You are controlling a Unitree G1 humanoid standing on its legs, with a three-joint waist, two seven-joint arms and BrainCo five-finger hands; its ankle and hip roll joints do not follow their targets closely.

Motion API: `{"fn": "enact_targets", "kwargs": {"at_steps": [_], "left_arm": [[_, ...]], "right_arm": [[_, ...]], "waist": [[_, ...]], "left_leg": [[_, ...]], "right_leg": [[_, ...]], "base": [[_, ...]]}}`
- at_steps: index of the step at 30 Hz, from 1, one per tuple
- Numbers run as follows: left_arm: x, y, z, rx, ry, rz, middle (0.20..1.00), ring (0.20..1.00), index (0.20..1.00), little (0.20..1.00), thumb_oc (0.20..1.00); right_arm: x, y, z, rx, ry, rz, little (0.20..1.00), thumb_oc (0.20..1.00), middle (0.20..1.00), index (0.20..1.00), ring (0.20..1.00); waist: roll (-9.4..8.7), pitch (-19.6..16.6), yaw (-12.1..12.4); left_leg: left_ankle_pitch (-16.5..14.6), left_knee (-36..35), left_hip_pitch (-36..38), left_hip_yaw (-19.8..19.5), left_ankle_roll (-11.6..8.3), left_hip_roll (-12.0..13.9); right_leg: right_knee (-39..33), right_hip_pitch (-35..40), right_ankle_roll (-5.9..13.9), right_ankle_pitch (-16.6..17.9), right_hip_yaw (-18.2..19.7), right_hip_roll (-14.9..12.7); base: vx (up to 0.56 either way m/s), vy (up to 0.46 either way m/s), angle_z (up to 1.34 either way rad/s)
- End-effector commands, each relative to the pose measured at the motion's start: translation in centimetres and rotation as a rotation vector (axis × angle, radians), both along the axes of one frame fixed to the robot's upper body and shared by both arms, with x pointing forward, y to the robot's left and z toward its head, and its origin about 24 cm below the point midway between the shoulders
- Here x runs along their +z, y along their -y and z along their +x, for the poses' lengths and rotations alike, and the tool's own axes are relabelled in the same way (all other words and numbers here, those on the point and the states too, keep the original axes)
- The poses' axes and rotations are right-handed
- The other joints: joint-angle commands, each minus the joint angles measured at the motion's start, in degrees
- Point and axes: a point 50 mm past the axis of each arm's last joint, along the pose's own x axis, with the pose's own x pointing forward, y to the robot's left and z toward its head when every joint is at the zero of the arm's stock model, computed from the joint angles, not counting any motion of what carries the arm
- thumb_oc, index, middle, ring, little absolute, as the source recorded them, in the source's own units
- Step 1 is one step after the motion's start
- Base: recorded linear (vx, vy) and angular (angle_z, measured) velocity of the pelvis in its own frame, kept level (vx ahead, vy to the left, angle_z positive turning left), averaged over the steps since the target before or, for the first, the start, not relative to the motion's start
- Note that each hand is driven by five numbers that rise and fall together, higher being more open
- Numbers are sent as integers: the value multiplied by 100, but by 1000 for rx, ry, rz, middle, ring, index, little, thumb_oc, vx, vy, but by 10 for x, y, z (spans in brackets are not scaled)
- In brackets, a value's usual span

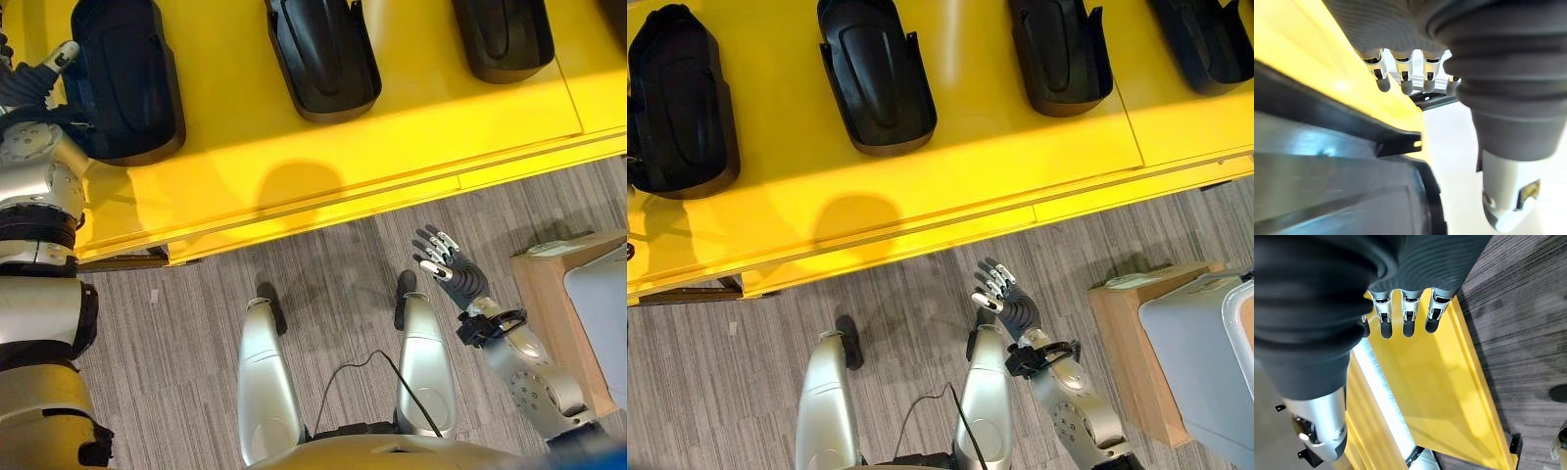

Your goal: Move parts from the plastic box to the shelf.

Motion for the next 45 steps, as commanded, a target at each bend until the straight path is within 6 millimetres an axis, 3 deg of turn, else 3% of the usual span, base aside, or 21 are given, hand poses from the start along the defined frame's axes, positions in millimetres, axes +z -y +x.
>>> {"fn": "enact_targets", "kwargs": {"at_steps": [1, 11, 19, 24, 28, 29, 31, 32, 39, 45], "left_arm": [[42, -26, -25, 98, 155, 13, 1000, 1000, 1000, 1000, 1000], [49, -27, -27, 93, 156, 37, 1000, 1000, 1000, 1000, 1000], [50, -7, -28, -5, 146, 238, 1000, 1000, 1000, 1000, 1000], [33, 21, -42, -113, 166, 425, 1000, 1000, 1000, 1000, 1000], [1, 39, -64, -166, 186, 488, 1000, 1000, 1000, 1000, 1000], [1, 39, -64, -165, 185, 487, 1000, 1000, 1000, 1000, 1000], [-31, 51, -82, -213, 184, 470, 1000, 1000, 1000, 1000, 1000], [-39, 57, -85, -245, 182, 465, 1000, 1000, 1000, 1000, 1000], [-90, 94, -105, -511, 180, 239, 1000, 1000, 1000, 1000, 1000], [-128, 108, -124, -624, 97, 81, 1000, 1000, 1000, 1000, 1000]], "right_arm": [[14, 12, 4, -35, 91, 5, 1000, 1000, 1000, 1000, 1000], [13, 13, 5, -37, 86, 3, 1000, 1000, 1000, 1000, 1000], [10, 15, 2, -51, 87, 12, 1000, 1000, 1000, 1000, 1000], [8, 17, -1, -76, 91, 30, 1000, 1000, 1000, 1000, 1000], [10, 20, 0, -98, 107, 28, 1000, 1000, 1000, 1000, 1000], [10, 20, 0, -97, 106, 27, 1000, 1000, 1000, 1000, 1000], [14, 22, 2, -112, 126, 25, 1000, 1000, 1000, 1000, 1000], [15, 23, 3, -115, 134, 27, 1000, 1000, 1000, 1000, 1000], [23, 24, 8, -124, 171, 25, 1000, 1000, 1000, 1000, 1000], [23, 29, 6, -142, 179, 7, 1000, 1000, 1000, 1000, 1000]], "waist": [[22, -302, 19], [79, -346, 38], [120, -363, 81], [103, -349, 181], [93, -345, 239], [94, -346, 230], [98, -371, 300], [104, -369, 317], [185, -531, 418], [285, -833, 444]], "left_leg": [[129, -493, 384, -149, -115, 18], [139, -577, 626, -106, -146, 7], [168, -629, 735, -119, -149, 14], [185, -692, 822, -132, -151, 20], [196, -780, 944, -130, -163, 33], [197, -781, 944, -131, -163, 33], [227, -933, 1134, -117, -174, 42], [388, -1021, 1135, -107, -136, 25], [654, -1802, 1912, -63, -167, 88], [961, -2650, 2547, 62, -146, 186]], "right_leg": [[529, 246, -27, -569, 98, -383], [433, 503, 2, -560, 56, -408], [372, 637, 7, -545, 33, -405], [334, 734, -22, -565, 2, -392], [303, 840, -41, -578, -33, -389], [303, 842, -41, -578, -35, -389], [185, 1005, -51, -545, -53, -359], [83, 1010, -83, -395, -62, -356], [-606, 1730, -31, -190, -243, -293], [-1282, 2192, 29, 16, -364, -140]], "base": [[0, 0, 0], [0, 0, 0], [0, 0, 1], [0, 0, 0], [0, 0, 0], [0, 0, 0], [0, -5, 8], [-33, -3, 6], [47, -25, 3], [69, -23, -8]]}}
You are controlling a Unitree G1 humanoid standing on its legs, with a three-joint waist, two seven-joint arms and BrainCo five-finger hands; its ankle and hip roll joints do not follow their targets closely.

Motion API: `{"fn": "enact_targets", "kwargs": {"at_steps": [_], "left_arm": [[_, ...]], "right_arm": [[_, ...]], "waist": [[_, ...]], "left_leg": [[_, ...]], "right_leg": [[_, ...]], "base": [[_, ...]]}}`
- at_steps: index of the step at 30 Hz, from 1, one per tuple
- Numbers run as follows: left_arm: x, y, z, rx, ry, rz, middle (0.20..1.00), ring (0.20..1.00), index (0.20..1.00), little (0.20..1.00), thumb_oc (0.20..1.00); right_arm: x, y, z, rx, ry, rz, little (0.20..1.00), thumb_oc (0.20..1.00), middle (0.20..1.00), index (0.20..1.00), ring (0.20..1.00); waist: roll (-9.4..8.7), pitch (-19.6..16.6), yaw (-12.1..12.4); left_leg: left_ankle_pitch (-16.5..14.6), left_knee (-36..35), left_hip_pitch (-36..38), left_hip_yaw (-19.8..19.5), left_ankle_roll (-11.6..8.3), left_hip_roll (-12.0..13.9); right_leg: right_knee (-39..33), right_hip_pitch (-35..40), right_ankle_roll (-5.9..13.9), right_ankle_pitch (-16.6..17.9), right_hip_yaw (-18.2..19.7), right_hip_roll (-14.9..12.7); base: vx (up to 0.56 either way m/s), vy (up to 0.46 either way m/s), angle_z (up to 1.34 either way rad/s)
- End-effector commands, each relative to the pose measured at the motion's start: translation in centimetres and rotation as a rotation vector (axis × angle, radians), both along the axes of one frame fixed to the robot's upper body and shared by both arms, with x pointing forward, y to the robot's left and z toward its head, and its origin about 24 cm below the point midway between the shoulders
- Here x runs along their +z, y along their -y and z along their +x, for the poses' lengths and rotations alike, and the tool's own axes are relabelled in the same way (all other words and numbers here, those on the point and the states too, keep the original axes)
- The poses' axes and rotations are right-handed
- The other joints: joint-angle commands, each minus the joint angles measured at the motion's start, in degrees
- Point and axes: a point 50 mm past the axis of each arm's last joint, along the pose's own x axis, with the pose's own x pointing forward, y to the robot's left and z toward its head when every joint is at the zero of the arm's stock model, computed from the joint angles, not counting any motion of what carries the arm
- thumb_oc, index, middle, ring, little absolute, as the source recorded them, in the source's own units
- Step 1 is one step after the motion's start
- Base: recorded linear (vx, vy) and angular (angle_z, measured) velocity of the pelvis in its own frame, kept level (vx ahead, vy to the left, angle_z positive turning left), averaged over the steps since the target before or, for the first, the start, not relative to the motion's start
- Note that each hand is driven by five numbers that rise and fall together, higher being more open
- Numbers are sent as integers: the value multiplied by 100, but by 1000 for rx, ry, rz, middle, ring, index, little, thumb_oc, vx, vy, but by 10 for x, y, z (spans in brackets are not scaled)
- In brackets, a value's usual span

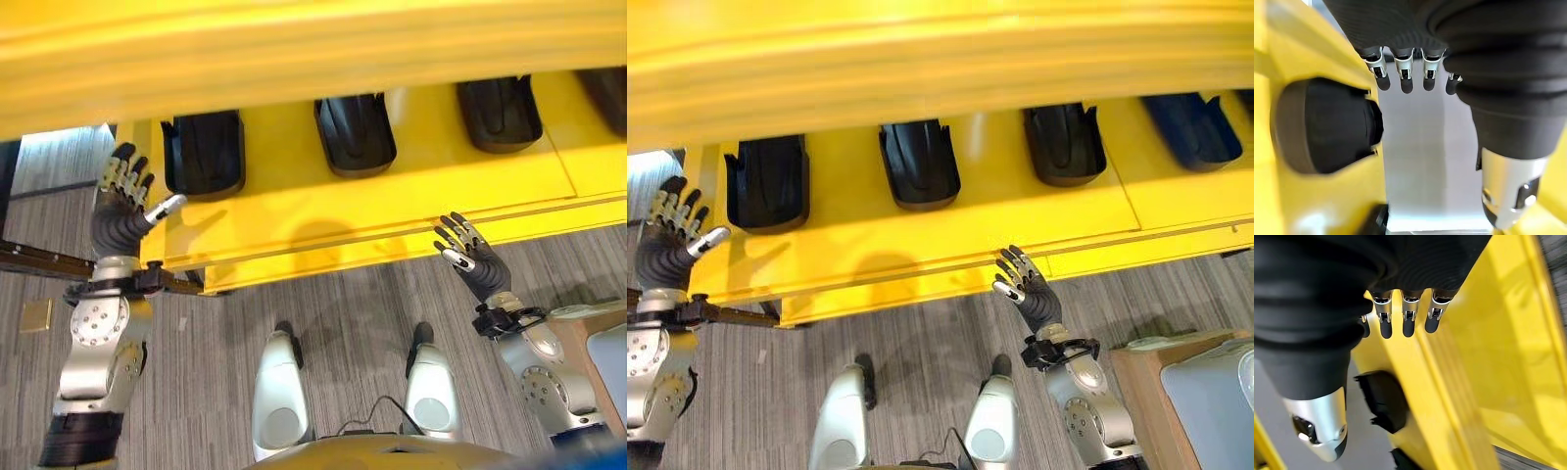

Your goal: Move parts from the plastic box to the shelf.

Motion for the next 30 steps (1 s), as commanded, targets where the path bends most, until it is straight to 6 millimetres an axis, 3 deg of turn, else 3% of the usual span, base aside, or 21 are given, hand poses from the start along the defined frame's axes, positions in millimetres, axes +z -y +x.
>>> {"fn": "enact_targets", "kwargs": {"at_steps": [1, 6, 7, 8, 10, 11, 13, 21, 30], "left_arm": [[-7, 14, -2, -107, 6, -71, 1000, 1000, 1000, 1000, 1000], [-62, 22, -13, -126, -210, -204, 1000, 1000, 1000, 1000, 1000], [-62, 22, -13, -126, -209, -204, 1000, 1000, 1000, 1000, 1000], [-78, 24, -18, -123, -276, -225, 1000, 1000, 1000, 1000, 1000], [-85, 26, -21, -124, -304, -236, 1000, 1000, 1000, 1000, 1000], [-100, 30, -26, -121, -362, -269, 1000, 1000, 1000, 1000, 1000], [-111, 35, -29, -121, -405, -308, 1000, 1000, 1000, 1000, 1000], [-139, 43, -40, -97, -518, -336, 1000, 1000, 1000, 1000, 1000], [-145, 48, -38, -84, -543, -344, 1000, 1000, 1000, 1000, 1000]], "right_arm": [[13, 8, 1, -35, 94, -12, 1000, 1000, 1000, 1000, 1000], [3, 17, -7, -81, 50, -41, 1000, 1000, 1000, 1000, 1000], [3, 17, -7, -81, 50, -41, 1000, 1000, 1000, 1000, 1000], [-5, 20, -11, -113, 15, -39, 1000, 1000, 1000, 1000, 1000], [-9, 23, -13, -130, -2, -50, 1000, 1000, 1000, 1000, 1000], [-13, 23, -15, -153, -20, -40, 1000, 1000, 1000, 1000, 1000], [-20, 23, -17, -169, -50, -46, 1000, 1000, 1000, 1000, 1000], [-36, 12, -25, -169, -121, -19, 1000, 1000, 1000, 1000, 1000], [-41, 5, -27, -162, -146, -9, 1000, 1000, 1000, 1000, 1000]], "waist": [[98, -381, 9], [117, -810, -47], [121, -820, -45], [113, -972, -73], [104, -1045, -78], [98, -1183, -86], [83, -1296, -88], [-43, -1520, -78], [-117, -1531, -65]], "left_leg": [[881, -1677, 914, -85, -23, 175], [1291, -2689, 1510, 37, -28, 175], [1311, -2708, 1503, 39, -26, 176], [1420, -2966, 1666, 105, -37, 177], [1458, -3087, 1750, 138, -47, 173], [1520, -3293, 1869, 183, -65, 146], [1539, -3446, 1987, 258, -72, 133], [1531, -3621, 2271, 432, -93, 146], [1518, -3636, 2404, 455, -121, 217]], "right_leg": [[110, 299, -5, -276, -64, -222], [-686, 762, 66, 46, -162, -134], [-709, 756, 64, 68, -164, -130], [-969, 917, 95, 179, -220, -118], [-1114, 1022, 120, 236, -251, -121], [-1317, 1146, 169, 343, -313, -146], [-1534, 1248, 215, 466, -351, -168], [-1941, 1476, 301, 613, -332, -102], [-1926, 1675, 284, 513, -374, -56]], "base": [[69, -26, -6], [78, -4, -4], [72, 3, -4], [56, 5, -5], [59, 7, -3], [47, 16, 0], [24, 13, 1], [-5, 9, -7], [7, 1, 1]]}}
